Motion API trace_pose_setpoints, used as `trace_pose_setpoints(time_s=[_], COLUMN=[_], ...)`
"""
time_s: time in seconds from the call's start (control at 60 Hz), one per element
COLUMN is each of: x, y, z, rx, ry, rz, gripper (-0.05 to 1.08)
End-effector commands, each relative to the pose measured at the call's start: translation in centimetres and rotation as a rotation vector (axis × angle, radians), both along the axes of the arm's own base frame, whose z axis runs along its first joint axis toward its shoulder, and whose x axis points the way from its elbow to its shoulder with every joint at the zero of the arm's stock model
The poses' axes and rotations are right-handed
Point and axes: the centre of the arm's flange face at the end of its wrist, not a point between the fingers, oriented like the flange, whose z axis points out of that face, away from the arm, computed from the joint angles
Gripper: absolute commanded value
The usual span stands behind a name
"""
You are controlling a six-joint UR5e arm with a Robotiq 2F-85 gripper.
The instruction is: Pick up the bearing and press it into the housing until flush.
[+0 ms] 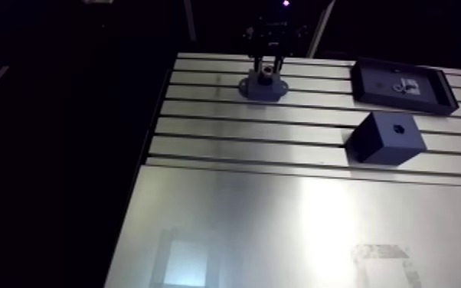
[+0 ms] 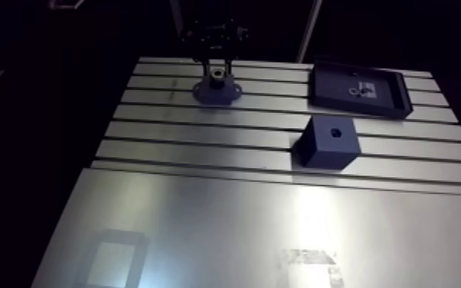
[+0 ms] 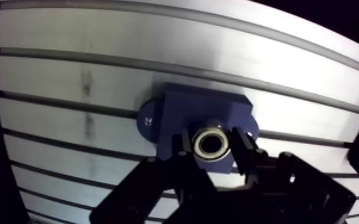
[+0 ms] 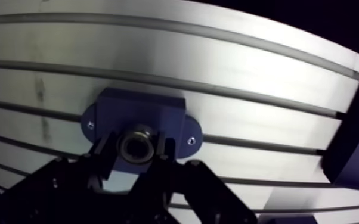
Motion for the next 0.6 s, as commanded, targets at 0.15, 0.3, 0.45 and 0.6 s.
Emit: trace_pose_setpoints(time_s=[0.15, 0.3, 0.45, 0.6], x=[0.14, 0.25, 0.33, 0.33], y=[-0.03, -0.29, -0.4, -0.4], z=[-0.44, -0.59, -0.67, -0.67], rx=[0.0, 0.001, 0.001, 0.001], ry=[-0.008, -0.011, -0.013, -0.013], rz=[0.0, 0.005, 0.009, 0.011], gripper=[0.65, 0.65, 0.65, 0.65])
